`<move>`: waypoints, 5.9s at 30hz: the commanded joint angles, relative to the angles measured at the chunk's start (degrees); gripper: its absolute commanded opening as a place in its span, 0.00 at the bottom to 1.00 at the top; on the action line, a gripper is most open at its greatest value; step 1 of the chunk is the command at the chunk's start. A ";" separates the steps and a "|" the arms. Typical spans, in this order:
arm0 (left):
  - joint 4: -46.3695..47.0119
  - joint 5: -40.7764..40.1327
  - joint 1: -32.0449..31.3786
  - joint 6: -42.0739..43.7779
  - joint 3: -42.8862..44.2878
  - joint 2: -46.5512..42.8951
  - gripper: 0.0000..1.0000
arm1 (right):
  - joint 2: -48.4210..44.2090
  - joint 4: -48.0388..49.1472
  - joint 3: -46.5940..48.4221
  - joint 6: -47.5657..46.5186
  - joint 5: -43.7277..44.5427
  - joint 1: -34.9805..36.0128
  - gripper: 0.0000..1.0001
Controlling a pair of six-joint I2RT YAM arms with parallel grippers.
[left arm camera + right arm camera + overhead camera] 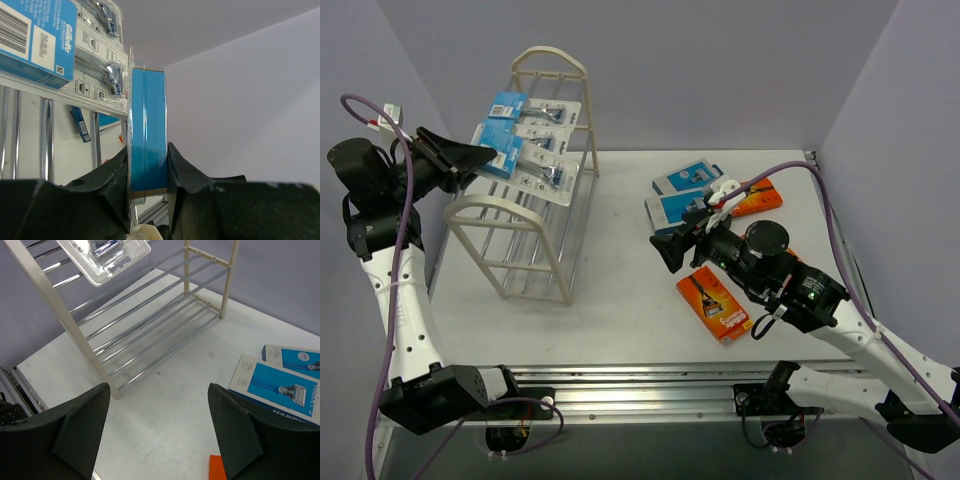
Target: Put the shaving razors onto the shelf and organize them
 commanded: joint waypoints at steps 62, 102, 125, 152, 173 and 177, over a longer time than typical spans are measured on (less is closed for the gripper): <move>5.27 -5.59 2.94 -7.85 -0.98 -11.30 0.02 | 32.79 28.00 12.36 2.72 -35.53 0.85 0.73; 3.52 -5.33 1.00 -3.45 -2.82 -12.00 0.02 | 42.47 25.19 19.84 1.49 -28.14 4.02 0.00; 4.22 -5.51 0.47 -3.54 -3.79 -10.86 0.02 | 36.49 24.04 13.96 1.49 -31.13 0.86 0.44; 2.81 -2.61 2.06 0.06 -3.61 -4.00 0.06 | 29.55 23.51 5.52 0.96 -28.14 -1.43 0.74; 2.46 -0.32 5.22 3.22 -5.63 -1.19 0.32 | 29.02 24.57 1.83 1.84 -28.58 -3.27 0.74; 1.85 0.03 5.66 4.02 -5.81 -0.67 0.38 | 29.28 24.74 1.56 1.93 -28.58 -3.45 0.74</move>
